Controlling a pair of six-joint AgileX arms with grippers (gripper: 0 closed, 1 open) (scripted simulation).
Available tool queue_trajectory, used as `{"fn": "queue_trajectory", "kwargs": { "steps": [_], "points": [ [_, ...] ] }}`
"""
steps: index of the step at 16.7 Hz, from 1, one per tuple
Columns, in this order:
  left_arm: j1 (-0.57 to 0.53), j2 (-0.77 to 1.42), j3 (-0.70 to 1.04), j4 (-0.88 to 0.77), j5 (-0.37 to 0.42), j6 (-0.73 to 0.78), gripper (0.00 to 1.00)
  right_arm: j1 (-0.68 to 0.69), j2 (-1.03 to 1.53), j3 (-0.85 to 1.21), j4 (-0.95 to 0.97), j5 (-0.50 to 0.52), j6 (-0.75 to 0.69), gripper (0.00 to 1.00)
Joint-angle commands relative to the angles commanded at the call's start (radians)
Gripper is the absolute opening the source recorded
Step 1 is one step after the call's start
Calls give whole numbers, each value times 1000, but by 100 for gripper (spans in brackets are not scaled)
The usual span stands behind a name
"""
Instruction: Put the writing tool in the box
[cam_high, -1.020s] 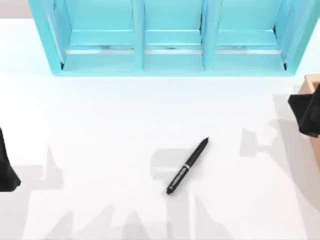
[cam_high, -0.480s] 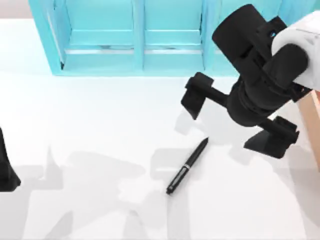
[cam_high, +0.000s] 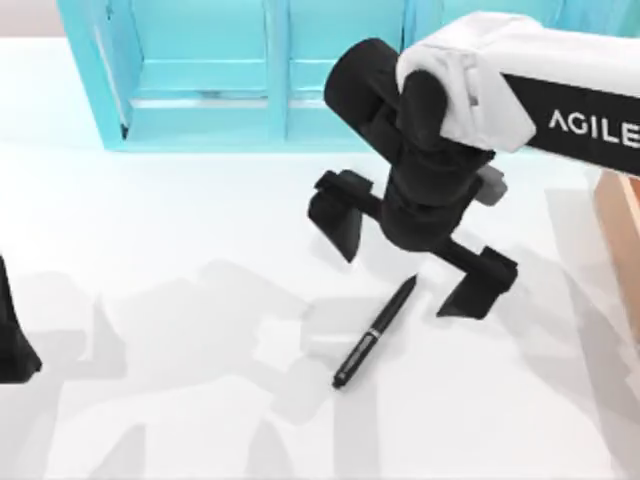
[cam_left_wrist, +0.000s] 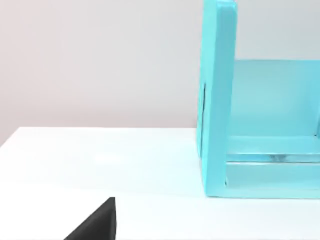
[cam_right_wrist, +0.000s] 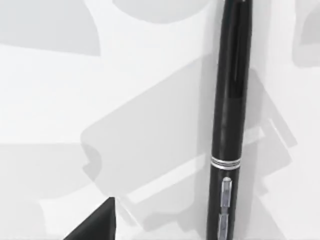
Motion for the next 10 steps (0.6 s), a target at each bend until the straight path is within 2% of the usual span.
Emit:
{"fn": "queue_trajectory", "kwargs": {
  "steps": [6,10],
  "points": [
    [0,0,0,0,0,0,100,-3,7,0,2,0,2,100],
    [0,0,0,0,0,0,100,1,65,-57,109,0,4,100]
  ]
}}
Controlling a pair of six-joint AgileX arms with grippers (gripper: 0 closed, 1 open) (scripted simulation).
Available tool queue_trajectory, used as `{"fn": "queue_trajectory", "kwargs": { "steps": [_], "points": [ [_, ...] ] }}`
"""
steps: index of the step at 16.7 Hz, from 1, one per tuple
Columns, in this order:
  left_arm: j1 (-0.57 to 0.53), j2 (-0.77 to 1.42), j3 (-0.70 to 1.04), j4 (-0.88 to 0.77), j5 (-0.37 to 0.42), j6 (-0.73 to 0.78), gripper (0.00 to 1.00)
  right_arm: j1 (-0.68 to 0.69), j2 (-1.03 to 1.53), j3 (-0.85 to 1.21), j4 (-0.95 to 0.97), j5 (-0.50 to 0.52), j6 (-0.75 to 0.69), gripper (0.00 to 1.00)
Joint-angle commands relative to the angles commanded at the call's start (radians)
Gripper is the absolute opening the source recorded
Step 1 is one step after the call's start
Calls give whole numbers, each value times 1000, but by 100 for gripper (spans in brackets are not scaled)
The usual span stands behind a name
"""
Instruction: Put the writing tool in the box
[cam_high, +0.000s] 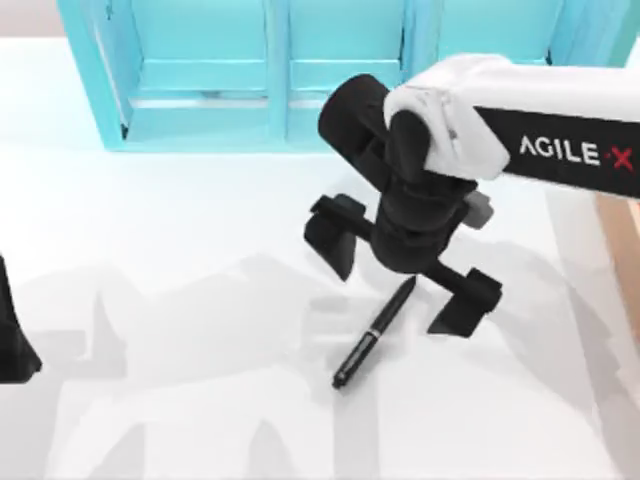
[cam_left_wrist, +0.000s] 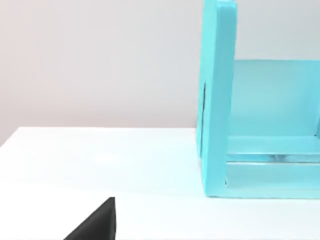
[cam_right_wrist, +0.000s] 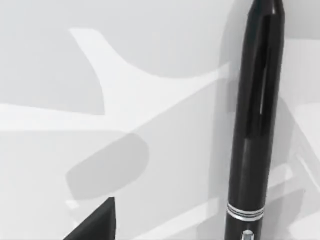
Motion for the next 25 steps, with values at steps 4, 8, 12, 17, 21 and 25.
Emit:
{"fn": "queue_trajectory", "kwargs": {
  "steps": [4,8,12,17,21,25],
  "points": [
    [0,0,0,0,0,0,100,4,76,-72,171,1,5,100],
    [0,0,0,0,0,0,100,6,104,-98,210,2,8,100],
    [0,0,0,0,0,0,100,6,104,-98,210,2,8,85],
    [0,0,0,0,0,0,100,6,104,-98,210,2,8,47],
    [0,0,0,0,0,0,100,6,104,-98,210,2,8,17],
    [0,0,0,0,0,0,100,6,104,-98,210,2,8,0]
  ]
}}
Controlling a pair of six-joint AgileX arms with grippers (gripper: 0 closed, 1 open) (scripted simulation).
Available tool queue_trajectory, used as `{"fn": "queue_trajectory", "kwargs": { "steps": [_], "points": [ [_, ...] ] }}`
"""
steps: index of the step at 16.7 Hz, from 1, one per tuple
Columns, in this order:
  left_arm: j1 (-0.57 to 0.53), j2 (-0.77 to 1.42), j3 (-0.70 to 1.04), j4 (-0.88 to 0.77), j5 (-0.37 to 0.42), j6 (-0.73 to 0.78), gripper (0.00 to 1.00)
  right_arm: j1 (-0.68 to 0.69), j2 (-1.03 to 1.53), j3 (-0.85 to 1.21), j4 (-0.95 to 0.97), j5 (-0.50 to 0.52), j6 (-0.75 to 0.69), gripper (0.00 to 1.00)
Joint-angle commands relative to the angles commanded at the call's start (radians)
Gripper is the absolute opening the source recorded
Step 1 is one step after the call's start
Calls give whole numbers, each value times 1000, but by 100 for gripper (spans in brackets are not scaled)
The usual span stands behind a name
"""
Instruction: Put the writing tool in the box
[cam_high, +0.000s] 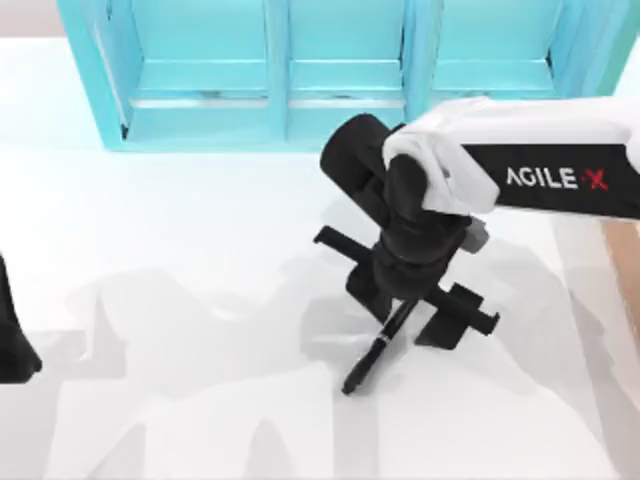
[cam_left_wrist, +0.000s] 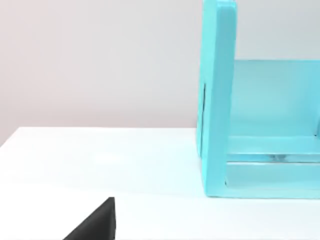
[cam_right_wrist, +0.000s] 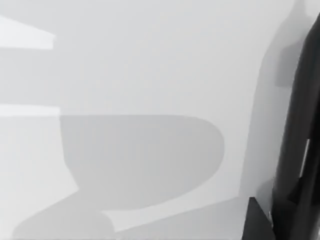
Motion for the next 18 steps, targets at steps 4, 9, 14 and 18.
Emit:
{"fn": "queue_trajectory", "kwargs": {
  "steps": [4,9,14,18],
  "points": [
    [0,0,0,0,0,0,100,0,0,0,0,0,0,0],
    [0,0,0,0,0,0,100,-6,-80,17,-103,20,-37,0],
    [0,0,0,0,0,0,100,-6,-132,161,-313,17,-36,0],
    [0,0,0,0,0,0,100,-9,-174,255,-439,19,-41,0]
  ]
}}
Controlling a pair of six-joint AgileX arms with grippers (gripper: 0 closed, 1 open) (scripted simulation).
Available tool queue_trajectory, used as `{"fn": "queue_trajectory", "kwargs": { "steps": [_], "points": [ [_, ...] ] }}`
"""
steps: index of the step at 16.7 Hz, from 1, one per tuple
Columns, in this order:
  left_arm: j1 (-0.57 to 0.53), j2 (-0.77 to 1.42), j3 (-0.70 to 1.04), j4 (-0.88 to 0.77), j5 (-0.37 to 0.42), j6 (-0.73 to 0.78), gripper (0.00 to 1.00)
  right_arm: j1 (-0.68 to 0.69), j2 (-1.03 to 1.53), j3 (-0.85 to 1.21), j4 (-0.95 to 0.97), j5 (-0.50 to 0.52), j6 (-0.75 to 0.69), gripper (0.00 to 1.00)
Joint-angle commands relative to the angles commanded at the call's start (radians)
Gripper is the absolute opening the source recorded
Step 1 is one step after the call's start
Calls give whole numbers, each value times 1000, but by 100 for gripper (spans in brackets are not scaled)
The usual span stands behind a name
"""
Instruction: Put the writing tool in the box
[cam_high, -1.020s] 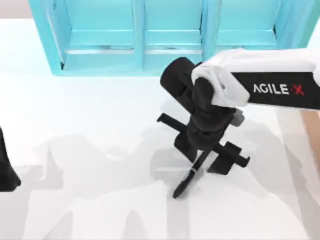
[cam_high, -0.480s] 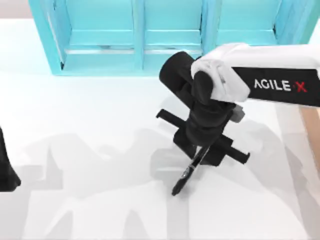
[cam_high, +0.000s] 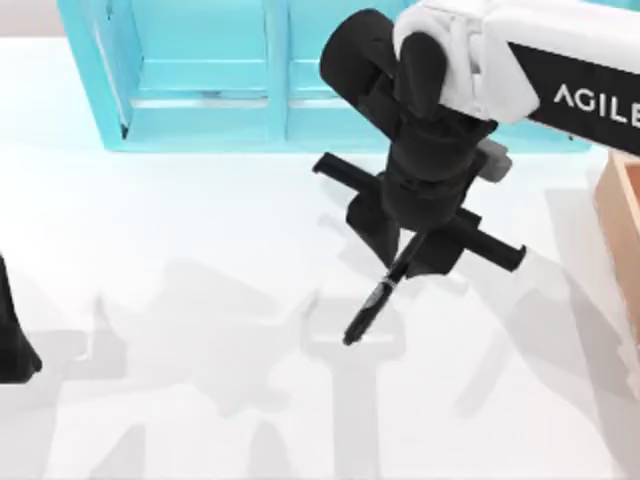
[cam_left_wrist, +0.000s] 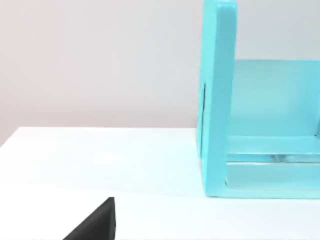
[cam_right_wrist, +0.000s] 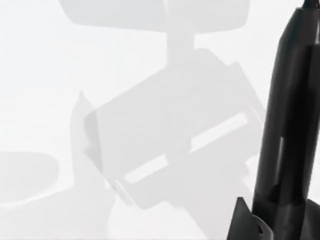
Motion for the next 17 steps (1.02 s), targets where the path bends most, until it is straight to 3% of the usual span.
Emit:
{"fn": "queue_trajectory", "kwargs": {
  "steps": [6,9,12,17],
  "points": [
    [0,0,0,0,0,0,100,-10,0,0,-3,-1,-1,0],
    [0,0,0,0,0,0,100,-103,-18,-12,-8,-5,-17,0],
    [0,0,0,0,0,0,100,-287,-50,-41,-18,-10,-46,0],
    [0,0,0,0,0,0,100,-732,-117,-112,-40,-14,-112,0]
  ]
}}
